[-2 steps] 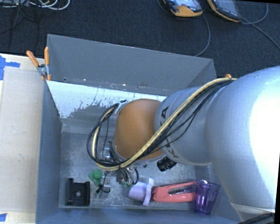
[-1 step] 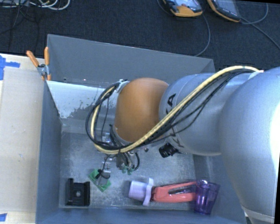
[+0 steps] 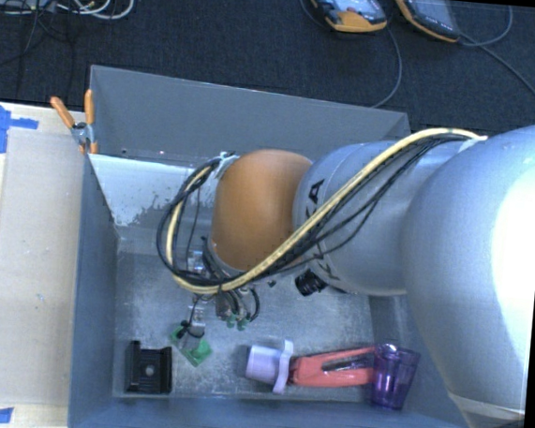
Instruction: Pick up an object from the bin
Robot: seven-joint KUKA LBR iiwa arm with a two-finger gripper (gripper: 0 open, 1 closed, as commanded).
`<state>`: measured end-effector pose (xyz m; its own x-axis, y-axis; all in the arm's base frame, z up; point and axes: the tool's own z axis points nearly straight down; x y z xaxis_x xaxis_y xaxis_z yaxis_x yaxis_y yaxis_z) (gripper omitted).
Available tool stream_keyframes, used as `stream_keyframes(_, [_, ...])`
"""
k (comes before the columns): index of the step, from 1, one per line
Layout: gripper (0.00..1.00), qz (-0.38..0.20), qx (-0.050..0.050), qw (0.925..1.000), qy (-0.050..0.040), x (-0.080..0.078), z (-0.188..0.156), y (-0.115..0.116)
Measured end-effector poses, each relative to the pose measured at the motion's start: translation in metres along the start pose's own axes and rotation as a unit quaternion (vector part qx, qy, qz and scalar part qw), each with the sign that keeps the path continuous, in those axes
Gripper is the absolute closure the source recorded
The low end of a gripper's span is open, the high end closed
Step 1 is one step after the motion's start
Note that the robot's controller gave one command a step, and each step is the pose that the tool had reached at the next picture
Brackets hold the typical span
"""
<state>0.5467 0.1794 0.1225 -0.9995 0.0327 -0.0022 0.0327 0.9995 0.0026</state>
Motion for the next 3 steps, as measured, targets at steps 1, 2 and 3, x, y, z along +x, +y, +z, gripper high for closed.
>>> stream_keyframes(1, [0.0,0.069,0.003,0.9976,0.0079,0.004,0.033,-0.009])
stream_keyframes(2, [0.0,0.077,0.002,0.997,0.0044,0.01,0.045,-0.022])
stream_keyframes(3, [0.0,0.043,0.003,0.9991,0.0064,0.019,0.048,-0.025])
